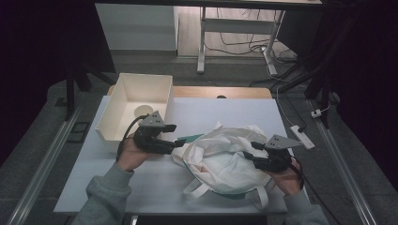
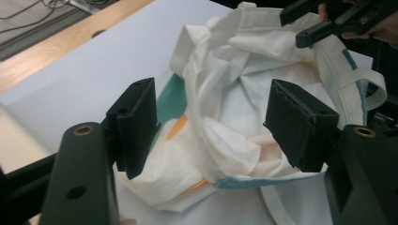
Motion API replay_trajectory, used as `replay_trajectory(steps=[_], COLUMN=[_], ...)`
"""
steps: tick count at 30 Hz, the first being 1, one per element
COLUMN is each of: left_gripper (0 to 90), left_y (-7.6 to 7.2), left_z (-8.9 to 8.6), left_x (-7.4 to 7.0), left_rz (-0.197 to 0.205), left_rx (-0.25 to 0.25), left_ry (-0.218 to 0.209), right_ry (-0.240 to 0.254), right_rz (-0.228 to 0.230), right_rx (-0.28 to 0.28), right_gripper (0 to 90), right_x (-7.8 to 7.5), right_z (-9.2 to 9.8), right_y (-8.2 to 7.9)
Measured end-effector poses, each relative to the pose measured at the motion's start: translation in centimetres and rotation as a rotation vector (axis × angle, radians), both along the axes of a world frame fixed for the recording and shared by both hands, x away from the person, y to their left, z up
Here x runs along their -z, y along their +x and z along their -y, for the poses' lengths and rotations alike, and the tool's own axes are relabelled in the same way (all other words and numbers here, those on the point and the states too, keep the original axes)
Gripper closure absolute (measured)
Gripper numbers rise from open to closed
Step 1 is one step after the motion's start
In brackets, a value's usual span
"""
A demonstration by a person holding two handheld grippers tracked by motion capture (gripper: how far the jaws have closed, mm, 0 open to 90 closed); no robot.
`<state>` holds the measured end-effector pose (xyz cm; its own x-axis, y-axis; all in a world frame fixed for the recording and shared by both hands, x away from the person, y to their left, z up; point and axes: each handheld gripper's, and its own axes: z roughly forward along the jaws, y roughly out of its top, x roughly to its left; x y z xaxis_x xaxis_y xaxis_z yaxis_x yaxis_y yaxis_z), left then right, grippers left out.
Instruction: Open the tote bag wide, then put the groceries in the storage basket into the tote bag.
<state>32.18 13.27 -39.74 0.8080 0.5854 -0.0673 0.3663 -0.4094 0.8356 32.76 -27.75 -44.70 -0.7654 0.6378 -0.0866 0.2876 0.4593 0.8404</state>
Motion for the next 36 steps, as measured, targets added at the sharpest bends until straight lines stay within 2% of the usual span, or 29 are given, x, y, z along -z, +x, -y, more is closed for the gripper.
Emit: replay_trajectory(steps=[6, 14, 21, 23, 27, 32, 36], left_gripper=[32.3, 29.9, 28.2, 27.7, 26.9, 23.5, 18.4], left_y=[0.6, 2.0, 4.1, 4.6, 5.9, 7.6, 8.7], left_z=[-1.8, -3.6, -5.0, -5.4, -6.4, -7.6, -8.3], left_x=[-0.3, 0.2, 0.7, 0.6, 0.5, 1.4, 2.4], left_rz=[-0.002, -0.03, -0.049, -0.043, -0.046, -0.078, -0.103], left_rx=[-0.067, -0.144, -0.232, -0.259, -0.307, -0.392, -0.43], left_ry=[-0.009, -0.019, 0.025, 0.038, 0.036, 0.079, 0.104], right_ry=[-0.012, -0.016, -0.024, -0.029, -0.031, -0.039, -0.042], right_rz=[0.004, 0.008, 0.002, 0.0, 0.0, -0.007, -0.009], right_rx=[0.0, 0.002, -0.003, -0.006, -0.011, -0.016, -0.02], right_gripper=[48.8, 48.7, 48.6, 48.6, 48.5, 48.4, 48.3], right_x=[0.0, 0.0, 0.1, 0.2, 0.3, 0.5, 0.7], right_z=[-0.1, -0.1, -0.3, -0.4, -0.6, -0.8, -1.0], right_y=[-0.1, 0.1, 0.0, 0.0, -0.1, 0.0, 0.0])
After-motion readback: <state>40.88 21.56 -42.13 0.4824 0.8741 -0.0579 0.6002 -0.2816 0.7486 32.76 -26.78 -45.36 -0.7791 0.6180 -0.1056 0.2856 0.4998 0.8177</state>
